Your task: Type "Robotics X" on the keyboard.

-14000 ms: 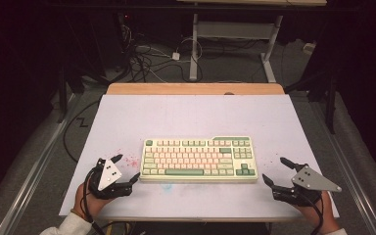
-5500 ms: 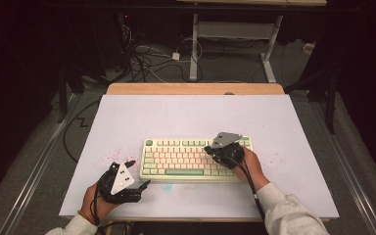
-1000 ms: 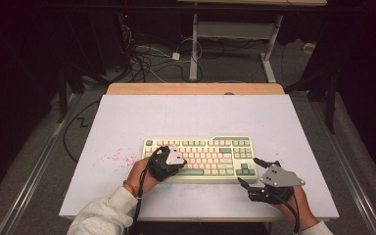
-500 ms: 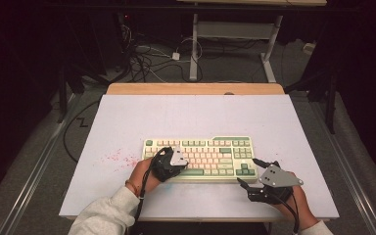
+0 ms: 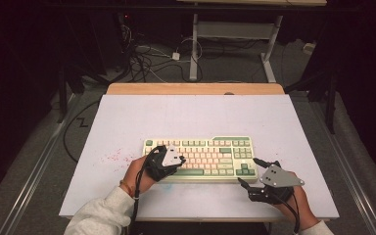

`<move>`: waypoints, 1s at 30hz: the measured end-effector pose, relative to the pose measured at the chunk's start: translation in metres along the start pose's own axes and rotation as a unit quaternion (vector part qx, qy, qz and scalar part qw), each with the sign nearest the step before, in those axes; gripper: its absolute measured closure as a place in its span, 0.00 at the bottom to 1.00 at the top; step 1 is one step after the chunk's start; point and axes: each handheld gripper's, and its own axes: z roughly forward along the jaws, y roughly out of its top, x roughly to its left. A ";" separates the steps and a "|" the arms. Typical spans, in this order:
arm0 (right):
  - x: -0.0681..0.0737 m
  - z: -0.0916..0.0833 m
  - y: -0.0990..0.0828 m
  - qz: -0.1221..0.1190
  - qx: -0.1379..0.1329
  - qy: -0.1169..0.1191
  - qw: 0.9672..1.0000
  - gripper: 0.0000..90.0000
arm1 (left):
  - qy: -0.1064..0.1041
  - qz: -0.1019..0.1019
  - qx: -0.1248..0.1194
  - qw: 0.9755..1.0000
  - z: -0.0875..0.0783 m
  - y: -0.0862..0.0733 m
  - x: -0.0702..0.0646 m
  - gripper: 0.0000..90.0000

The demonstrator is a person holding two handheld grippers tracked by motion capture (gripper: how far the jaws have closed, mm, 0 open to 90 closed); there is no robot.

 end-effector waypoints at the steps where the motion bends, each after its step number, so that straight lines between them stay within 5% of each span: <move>1: 0.000 0.000 0.000 0.000 0.000 0.000 1.000 0.27 | 0.000 0.000 0.000 1.000 0.000 0.000 0.000 0.92; 8: 0.000 0.001 0.000 0.000 0.001 0.001 1.000 0.27 | 0.007 -0.007 -0.011 1.000 -0.004 -0.002 0.004 0.79; 20: -0.001 0.001 -0.001 0.001 -0.001 0.004 1.000 0.27 | 0.042 0.000 -0.037 0.998 -0.008 -0.005 0.000 0.29; 30: -0.001 0.000 0.000 0.003 -0.005 0.004 1.000 0.34 | 0.064 0.001 -0.050 0.997 -0.021 -0.016 0.000 0.21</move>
